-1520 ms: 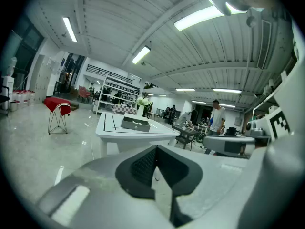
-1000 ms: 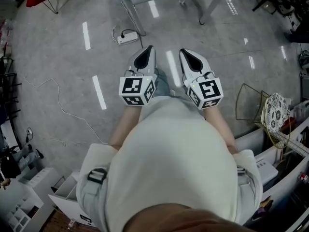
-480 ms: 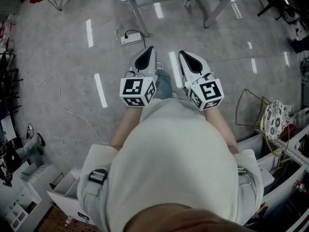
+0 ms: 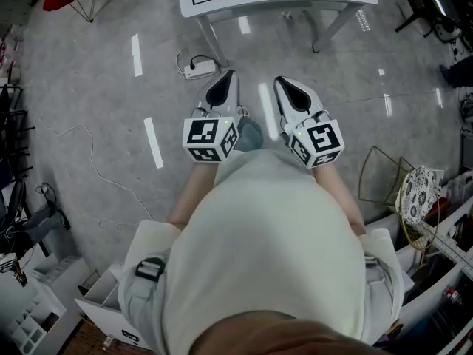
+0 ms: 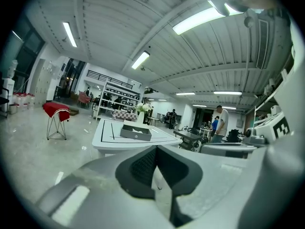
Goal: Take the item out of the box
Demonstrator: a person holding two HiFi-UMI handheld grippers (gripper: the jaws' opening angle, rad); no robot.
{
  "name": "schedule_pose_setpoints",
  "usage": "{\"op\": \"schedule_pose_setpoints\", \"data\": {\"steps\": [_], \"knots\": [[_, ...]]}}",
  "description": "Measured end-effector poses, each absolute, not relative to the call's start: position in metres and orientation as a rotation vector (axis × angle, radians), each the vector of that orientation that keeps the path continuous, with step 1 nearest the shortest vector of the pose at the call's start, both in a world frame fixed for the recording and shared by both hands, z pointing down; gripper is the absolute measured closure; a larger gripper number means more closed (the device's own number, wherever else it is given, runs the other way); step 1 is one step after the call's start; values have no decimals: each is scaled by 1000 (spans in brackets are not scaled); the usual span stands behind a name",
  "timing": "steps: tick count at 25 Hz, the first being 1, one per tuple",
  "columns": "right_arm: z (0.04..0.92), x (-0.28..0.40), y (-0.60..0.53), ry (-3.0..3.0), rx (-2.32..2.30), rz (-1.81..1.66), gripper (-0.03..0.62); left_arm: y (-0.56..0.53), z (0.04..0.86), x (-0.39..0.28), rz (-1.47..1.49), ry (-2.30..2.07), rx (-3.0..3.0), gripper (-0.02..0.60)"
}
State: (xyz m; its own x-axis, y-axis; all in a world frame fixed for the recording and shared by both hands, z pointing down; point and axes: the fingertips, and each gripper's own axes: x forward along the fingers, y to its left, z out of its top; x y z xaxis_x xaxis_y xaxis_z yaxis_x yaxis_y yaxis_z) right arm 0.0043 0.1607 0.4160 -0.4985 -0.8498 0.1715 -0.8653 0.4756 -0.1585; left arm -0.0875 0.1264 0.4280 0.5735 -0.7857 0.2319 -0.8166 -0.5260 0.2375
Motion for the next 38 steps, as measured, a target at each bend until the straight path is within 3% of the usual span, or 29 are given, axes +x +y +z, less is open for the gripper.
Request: {"op": "schedule_pose_setpoints", "data": {"steps": [38], "knots": [[404,-13,-46,-2558,1618,313,597,-92,424,-105,173,-1196,2531,581]]}}
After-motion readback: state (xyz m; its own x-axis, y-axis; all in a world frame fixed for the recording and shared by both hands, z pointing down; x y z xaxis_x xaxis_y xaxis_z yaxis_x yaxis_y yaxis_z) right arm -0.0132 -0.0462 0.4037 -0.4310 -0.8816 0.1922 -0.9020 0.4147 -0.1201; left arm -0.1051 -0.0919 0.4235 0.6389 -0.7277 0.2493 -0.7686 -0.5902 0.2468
